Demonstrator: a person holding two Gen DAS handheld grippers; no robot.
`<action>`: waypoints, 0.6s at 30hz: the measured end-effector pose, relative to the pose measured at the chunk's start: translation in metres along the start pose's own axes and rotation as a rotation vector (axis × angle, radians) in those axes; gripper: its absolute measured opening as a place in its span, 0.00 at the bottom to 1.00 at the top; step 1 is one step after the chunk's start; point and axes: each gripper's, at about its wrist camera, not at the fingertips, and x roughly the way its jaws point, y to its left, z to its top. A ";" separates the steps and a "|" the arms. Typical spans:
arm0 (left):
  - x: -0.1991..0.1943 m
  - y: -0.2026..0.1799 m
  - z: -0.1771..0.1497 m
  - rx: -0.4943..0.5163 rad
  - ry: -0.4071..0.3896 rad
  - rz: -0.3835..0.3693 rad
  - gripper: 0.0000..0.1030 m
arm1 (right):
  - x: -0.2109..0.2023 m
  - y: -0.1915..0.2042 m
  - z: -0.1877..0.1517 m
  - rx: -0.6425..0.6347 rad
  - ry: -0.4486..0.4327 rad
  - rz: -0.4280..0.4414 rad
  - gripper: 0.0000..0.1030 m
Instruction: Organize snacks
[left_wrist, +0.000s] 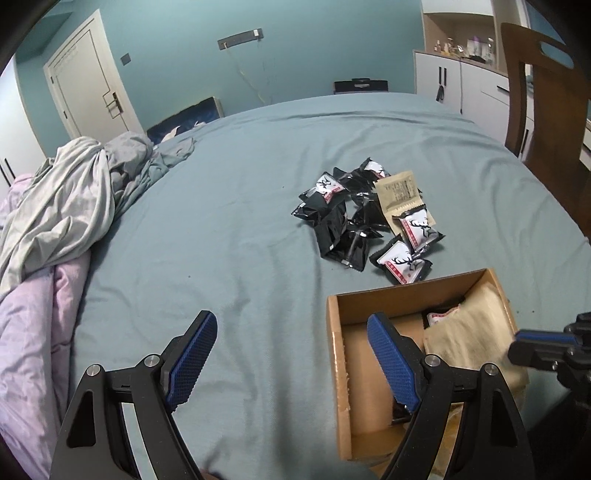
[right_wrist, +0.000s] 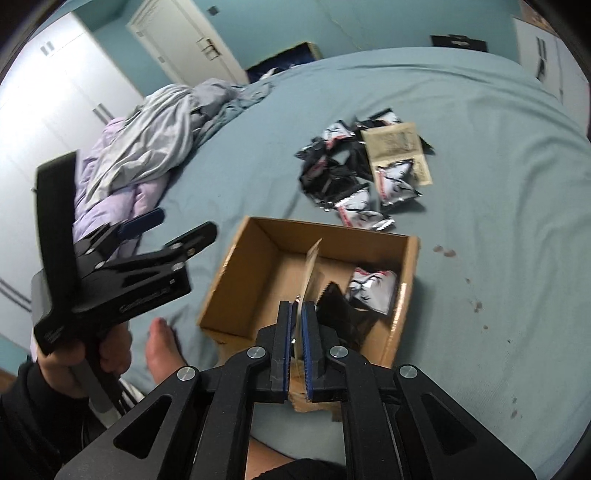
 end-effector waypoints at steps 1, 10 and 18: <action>0.000 0.000 0.000 0.000 0.000 0.000 0.82 | 0.000 -0.002 0.003 0.014 -0.002 -0.005 0.13; 0.002 0.008 0.001 -0.035 0.018 0.017 0.82 | -0.029 -0.018 0.002 0.150 -0.159 -0.058 0.64; 0.003 0.011 0.003 -0.042 0.030 0.048 0.82 | -0.043 -0.022 -0.007 0.219 -0.232 -0.248 0.68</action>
